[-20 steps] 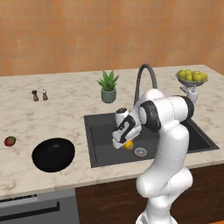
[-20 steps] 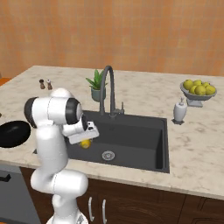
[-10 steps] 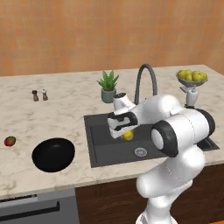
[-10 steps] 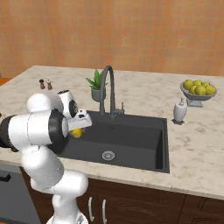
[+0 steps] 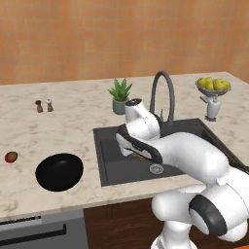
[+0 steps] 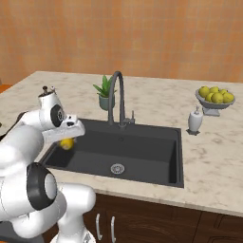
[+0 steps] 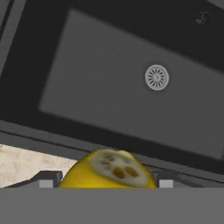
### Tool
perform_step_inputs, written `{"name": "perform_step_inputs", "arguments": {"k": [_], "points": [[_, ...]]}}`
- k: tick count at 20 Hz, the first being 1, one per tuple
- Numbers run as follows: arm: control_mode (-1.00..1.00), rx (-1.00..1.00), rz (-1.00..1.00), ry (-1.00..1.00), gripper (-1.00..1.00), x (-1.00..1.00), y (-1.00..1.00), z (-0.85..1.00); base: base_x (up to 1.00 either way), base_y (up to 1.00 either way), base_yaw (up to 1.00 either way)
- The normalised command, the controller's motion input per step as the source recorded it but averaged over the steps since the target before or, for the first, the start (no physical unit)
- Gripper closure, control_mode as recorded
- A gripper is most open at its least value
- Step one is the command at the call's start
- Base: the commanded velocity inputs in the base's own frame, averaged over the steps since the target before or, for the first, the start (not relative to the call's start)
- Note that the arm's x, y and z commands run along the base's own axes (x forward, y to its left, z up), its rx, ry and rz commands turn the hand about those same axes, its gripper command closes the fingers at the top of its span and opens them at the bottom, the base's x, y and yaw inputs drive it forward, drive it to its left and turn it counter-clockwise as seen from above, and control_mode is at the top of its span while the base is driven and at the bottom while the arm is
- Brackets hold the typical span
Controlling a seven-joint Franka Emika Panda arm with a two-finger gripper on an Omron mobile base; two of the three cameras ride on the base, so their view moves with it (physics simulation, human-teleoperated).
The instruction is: Pick the lemon from the sink and place it in the bowl. Then pick the bowl and place it in the microwave. Then close the microwave door and press the start button.
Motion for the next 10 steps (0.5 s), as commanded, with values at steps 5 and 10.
{"name": "perform_step_inputs", "arguments": {"k": [5,10], "points": [[-1.00,0.01,0.00,0.00,1.00,-0.39,0.89,0.22,0.00,0.00,0.00],[-1.00,0.02,0.00,0.01,1.00,-0.02,1.00,0.25,0.00,0.00,0.00]]}}
